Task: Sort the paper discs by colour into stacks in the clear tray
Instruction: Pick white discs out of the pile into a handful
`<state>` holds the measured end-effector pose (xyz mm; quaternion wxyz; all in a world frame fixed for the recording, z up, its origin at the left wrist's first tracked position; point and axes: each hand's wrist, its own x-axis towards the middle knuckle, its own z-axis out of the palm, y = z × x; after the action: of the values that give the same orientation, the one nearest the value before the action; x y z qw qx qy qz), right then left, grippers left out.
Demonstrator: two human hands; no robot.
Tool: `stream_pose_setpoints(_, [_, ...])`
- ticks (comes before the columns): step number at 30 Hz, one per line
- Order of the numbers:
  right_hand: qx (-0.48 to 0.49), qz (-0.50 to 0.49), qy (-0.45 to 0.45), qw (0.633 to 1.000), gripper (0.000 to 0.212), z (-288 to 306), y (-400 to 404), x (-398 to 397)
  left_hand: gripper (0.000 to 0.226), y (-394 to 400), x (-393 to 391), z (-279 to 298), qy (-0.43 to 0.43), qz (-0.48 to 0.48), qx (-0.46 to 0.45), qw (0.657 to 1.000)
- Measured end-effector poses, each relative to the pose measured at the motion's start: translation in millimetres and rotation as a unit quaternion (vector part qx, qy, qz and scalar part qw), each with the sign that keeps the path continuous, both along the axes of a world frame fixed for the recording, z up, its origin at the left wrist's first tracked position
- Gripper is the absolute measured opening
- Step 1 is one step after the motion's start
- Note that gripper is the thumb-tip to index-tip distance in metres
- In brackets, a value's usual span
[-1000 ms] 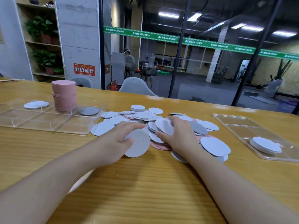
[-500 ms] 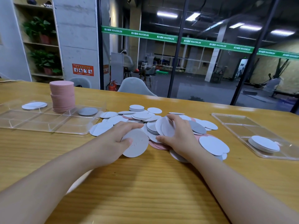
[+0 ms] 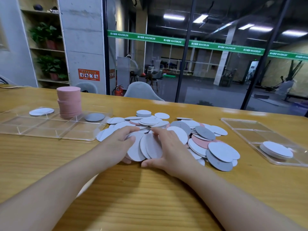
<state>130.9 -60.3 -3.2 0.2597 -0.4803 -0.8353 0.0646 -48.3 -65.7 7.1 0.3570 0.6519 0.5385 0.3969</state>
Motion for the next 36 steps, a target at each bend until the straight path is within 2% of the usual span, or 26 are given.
stream_pose_setpoints(9, [0.005,0.027,0.000,1.000,0.092,-1.8,-5.3,-10.0,0.043,1.2,-1.9,-7.3,0.066,-0.013,0.048,0.997])
stream_pose_setpoints(15, [-0.020,0.055,-0.005,0.998,0.101,-3.2,-5.6,-7.7,0.043,-0.3,-2.9,-6.2,0.082,-0.030,0.070,0.994])
stream_pose_setpoints(20, [-0.040,0.030,0.012,0.999,0.075,3.2,-3.2,4.0,0.048,-0.9,-10.5,-2.1,0.120,-0.026,0.125,0.985])
stream_pose_setpoints(24, [-0.083,0.004,0.011,0.997,0.056,5.2,-1.2,12.3,0.052,-3.1,-12.7,2.4,0.146,-0.029,0.132,0.980])
stream_pose_setpoints(30, [-0.075,0.014,-0.004,0.997,0.051,1.0,-2.4,-0.7,0.062,-3.3,-4.7,-1.0,0.127,-0.088,0.076,0.985])
stream_pose_setpoints(36, [-0.056,0.022,-0.032,0.998,0.043,-3.5,-3.5,-2.2,0.066,-4.1,0.4,-6.4,0.150,-0.111,0.052,0.981])
